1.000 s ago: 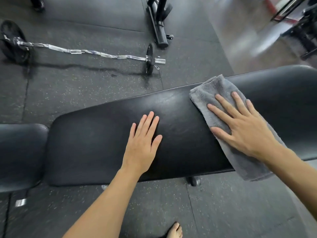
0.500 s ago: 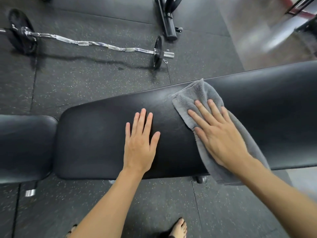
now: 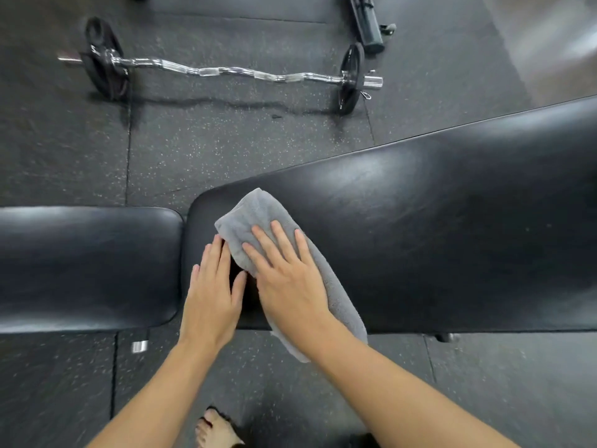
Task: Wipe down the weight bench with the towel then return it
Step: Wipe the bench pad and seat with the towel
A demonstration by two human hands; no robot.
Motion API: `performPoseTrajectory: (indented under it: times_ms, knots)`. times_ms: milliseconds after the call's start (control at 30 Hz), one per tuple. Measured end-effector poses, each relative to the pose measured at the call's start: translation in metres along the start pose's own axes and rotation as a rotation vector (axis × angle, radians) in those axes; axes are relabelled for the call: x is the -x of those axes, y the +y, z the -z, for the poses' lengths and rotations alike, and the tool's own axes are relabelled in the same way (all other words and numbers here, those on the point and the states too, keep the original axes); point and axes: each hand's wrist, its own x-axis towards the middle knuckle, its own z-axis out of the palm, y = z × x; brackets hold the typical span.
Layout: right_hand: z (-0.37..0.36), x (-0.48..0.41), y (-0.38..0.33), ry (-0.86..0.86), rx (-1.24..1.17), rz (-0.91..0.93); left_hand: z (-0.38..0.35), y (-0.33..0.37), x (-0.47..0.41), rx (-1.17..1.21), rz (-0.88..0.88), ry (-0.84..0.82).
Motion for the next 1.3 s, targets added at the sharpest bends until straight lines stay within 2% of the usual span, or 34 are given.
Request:
performPoseTrajectory:
  times_ms: [167,267,367,500,633,800,867,1000,1067,1200,1300]
  knots:
    - [0.025,-0.009,0.065,0.217,0.093,-0.309,0.014,-0.011,-0.015,0.019,0.031,-0.048]
    - [0.046,-0.022,0.108,0.231,0.091,-0.458,0.027,-0.017,-0.019,0.071,0.029,-0.102]
    - [0.049,-0.032,0.106,0.23,0.085,-0.488,0.041,-0.025,-0.025,0.107,0.033,-0.093]
    - [0.03,-0.061,0.065,0.208,0.084,-0.362,0.054,-0.036,-0.036,0.142,0.113,-0.014]
    - [0.002,-0.096,-0.005,0.168,0.024,-0.221,0.062,-0.049,-0.041,0.102,0.142,0.058]
    - [-0.039,-0.107,-0.112,-0.026,-0.063,0.044,0.074,-0.071,-0.05,0.028,0.088,0.023]
    - [-0.051,-0.098,-0.126,-0.074,0.013,0.129,0.077,-0.08,-0.055,-0.002,0.055,0.015]
    - [-0.048,-0.07,-0.103,-0.115,0.08,0.198,0.081,-0.095,-0.059,-0.121,-0.001,-0.008]
    - [-0.038,-0.055,-0.082,-0.066,0.08,0.113,0.084,-0.102,-0.063,-0.16,-0.034,0.004]
    - [-0.018,-0.033,-0.027,0.106,0.139,-0.226,0.095,-0.128,-0.073,-0.241,-0.104,0.03]
    - [-0.011,-0.028,-0.011,0.139,0.121,-0.397,0.111,-0.153,-0.074,-0.279,-0.127,0.02]
